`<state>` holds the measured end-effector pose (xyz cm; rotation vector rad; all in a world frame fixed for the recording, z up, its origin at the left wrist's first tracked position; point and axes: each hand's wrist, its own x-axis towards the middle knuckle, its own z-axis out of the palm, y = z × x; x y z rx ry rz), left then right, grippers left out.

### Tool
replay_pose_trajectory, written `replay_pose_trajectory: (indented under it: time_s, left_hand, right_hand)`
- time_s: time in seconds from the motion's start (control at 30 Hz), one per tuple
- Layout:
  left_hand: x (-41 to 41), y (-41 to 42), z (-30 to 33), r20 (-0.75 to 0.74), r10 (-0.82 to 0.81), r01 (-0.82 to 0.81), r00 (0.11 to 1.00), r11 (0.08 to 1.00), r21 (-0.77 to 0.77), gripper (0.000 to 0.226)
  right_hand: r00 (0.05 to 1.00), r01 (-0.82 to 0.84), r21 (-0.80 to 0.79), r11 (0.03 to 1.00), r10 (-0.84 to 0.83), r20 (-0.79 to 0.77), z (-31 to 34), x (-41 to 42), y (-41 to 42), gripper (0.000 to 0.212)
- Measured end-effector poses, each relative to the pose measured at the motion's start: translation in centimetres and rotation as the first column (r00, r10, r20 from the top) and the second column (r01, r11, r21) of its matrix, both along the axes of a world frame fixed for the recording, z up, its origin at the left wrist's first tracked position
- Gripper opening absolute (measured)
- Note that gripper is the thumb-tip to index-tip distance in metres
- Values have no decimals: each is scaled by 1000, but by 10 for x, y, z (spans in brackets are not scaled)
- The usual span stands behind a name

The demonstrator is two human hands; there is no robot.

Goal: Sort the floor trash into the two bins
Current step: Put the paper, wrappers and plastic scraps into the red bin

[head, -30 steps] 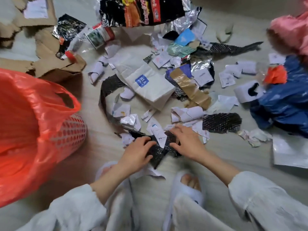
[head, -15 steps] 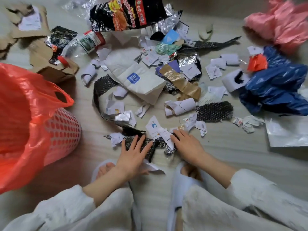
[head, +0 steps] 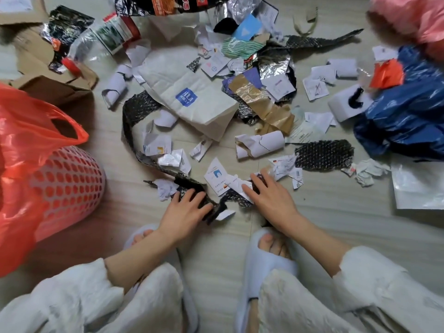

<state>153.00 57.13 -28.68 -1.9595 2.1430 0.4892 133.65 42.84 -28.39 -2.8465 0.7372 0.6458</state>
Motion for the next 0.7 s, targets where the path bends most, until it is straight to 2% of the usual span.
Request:
replay_pose_trajectory:
  time_s: [0.07, 0.17, 0.23, 0.33, 0.4, 0.47, 0.53, 0.7]
  left_hand:
    - [7, -4, 2, -69, 20, -22, 997, 1000, -20, 42]
    - [13, -15, 21, -123, 160, -165, 980, 986, -34, 51]
    - [14, -24, 39, -191, 254, -271, 948, 960, -65, 53]
    - [18, -33, 72, -289, 367, -409, 884, 907, -98, 56]
    - [22, -35, 98, -324, 355, -428, 877, 883, -193, 57]
    - [29, -33, 128, -342, 315, -425, 885, 847, -319, 56]
    - [42, -28, 161, -379, 324, -476, 867, 761, -439, 56]
    - [88, 5, 238, -497, 418, -643, 760, 371, -671, 62]
  right_hand:
    - [993, -4, -46, 999, 9, 114, 1, 0, -4, 28]
    - [967, 98, -51, 994, -83, 239, 14, 10, -12, 30]
    - [936, 205, 14, 979, -200, 288, 32, 20, -18, 25]
    - [869, 314, 145, 938, -345, 354, 70, 35, -26, 32]
    - [827, 357, 180, 917, -400, 396, 103, 47, -28, 32]
    - [821, 335, 164, 928, -373, 433, 135, 58, -30, 34]
    - [803, 301, 168, 939, -344, 486, 173, 76, -29, 34]
    - [743, 157, 176, 972, -233, 627, 262, 149, -12, 30]
